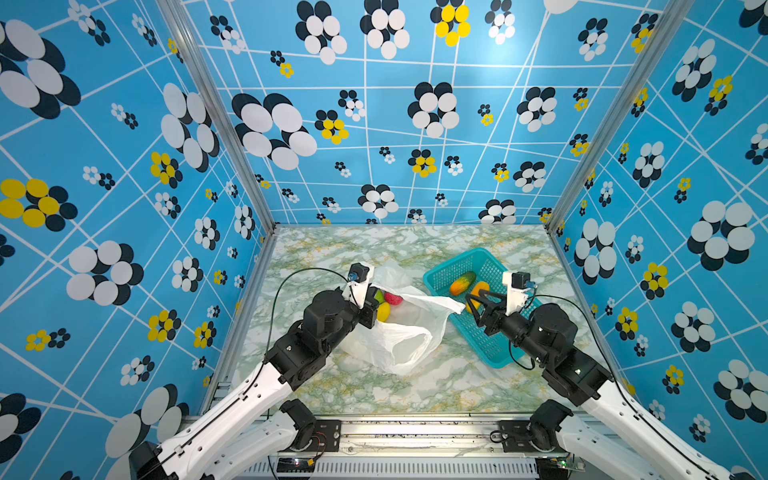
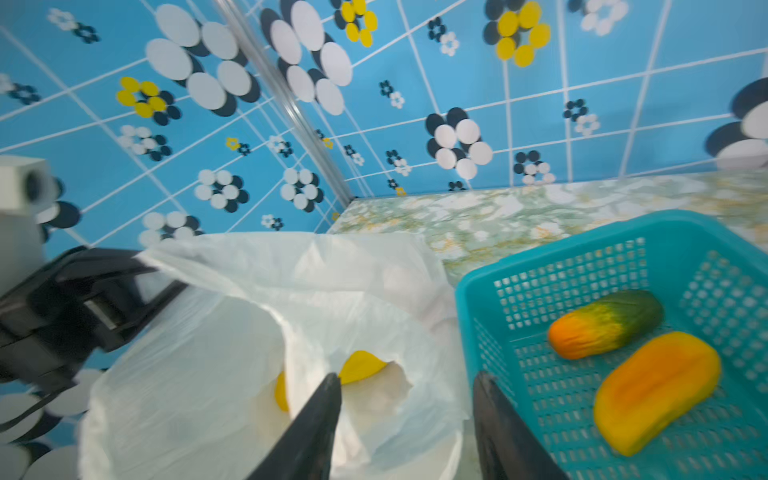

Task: Untie the knot of the plastic bag and take out the fruit
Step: 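Move the right gripper back to the bag opening held by the left gripper, then lower the right gripper into the bag toward the green lime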

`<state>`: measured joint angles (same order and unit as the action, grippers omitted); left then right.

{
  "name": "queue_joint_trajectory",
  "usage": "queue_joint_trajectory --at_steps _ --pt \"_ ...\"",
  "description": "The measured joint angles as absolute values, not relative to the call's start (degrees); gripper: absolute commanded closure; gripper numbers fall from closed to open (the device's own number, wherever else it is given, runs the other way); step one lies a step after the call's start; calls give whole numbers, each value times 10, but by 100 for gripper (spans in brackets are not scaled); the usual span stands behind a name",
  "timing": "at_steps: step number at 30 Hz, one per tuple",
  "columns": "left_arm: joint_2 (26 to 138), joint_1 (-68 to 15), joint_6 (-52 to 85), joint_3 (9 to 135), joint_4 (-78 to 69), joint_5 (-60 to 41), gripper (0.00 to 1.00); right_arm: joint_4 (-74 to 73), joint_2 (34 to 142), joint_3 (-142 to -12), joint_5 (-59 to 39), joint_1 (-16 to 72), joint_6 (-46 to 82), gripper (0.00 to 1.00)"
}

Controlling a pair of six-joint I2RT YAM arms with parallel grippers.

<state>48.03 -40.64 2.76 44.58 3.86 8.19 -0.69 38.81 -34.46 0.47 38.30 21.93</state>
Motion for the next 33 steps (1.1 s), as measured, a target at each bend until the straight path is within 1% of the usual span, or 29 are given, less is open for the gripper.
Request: queue_joint_trajectory --at_steps 4,6,11,13,15,18,20,21,23,25,27,30,33 --pt "477 -406 28 446 39 82 100 -32 427 -332 -22 469 173 53" --pt "478 -406 29 446 40 82 100 -57 480 -326 -39 501 154 58" --pt "478 -406 29 446 43 82 100 -116 615 -324 -61 525 141 63" --pt "478 -406 29 446 43 82 100 -134 650 -324 -63 525 141 63" --pt "478 -406 29 446 43 82 100 -139 663 -324 -61 528 138 58" --pt "478 -406 29 446 43 82 100 -135 634 -320 -49 544 119 49" --pt "479 -406 29 446 43 82 100 -124 578 -305 -42 561 99 42" --pt "480 -406 29 446 43 82 100 -118 540 -293 -40 570 90 41" --pt "482 -407 29 446 43 82 100 -105 462 -269 -35 580 76 45" --pt "483 -407 29 447 43 82 100 -81 392 -252 -25 581 67 53" --pt "483 -408 29 448 43 82 100 -54 354 -248 -20 581 63 57" --pt "483 -408 29 448 43 82 100 -38 346 -247 -27 581 67 62" --pt "483 -408 29 449 42 82 100 -36 385 -247 -35 581 72 67"
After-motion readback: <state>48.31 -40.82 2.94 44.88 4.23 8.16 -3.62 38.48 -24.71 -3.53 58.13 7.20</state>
